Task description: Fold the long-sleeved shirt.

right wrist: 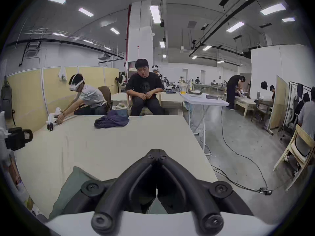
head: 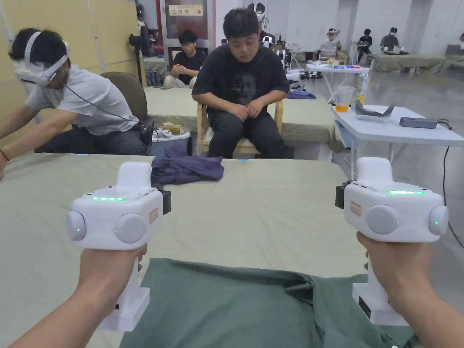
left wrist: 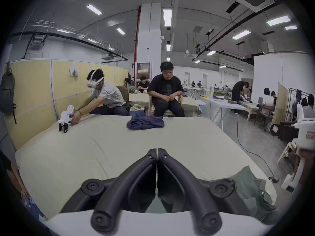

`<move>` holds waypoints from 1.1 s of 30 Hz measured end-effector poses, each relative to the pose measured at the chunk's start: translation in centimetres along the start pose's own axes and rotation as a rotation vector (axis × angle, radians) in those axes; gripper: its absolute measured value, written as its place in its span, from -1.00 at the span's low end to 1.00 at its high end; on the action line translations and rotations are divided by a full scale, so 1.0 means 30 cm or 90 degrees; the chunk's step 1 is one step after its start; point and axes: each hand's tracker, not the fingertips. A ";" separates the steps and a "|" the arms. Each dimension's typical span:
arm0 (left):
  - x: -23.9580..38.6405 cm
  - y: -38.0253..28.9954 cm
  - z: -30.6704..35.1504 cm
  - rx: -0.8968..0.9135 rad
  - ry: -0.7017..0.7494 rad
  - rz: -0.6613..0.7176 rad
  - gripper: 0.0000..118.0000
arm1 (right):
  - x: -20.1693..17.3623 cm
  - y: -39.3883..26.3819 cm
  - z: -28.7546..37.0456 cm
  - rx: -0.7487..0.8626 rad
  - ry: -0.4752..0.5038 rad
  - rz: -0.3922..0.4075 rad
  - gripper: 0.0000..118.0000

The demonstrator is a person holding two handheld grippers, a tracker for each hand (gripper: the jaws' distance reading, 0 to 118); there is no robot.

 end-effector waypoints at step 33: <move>-0.251 -0.524 -0.775 -0.330 -0.015 -0.053 -0.81 | 0.235 -0.199 -0.527 -0.175 -0.038 -0.029 -0.77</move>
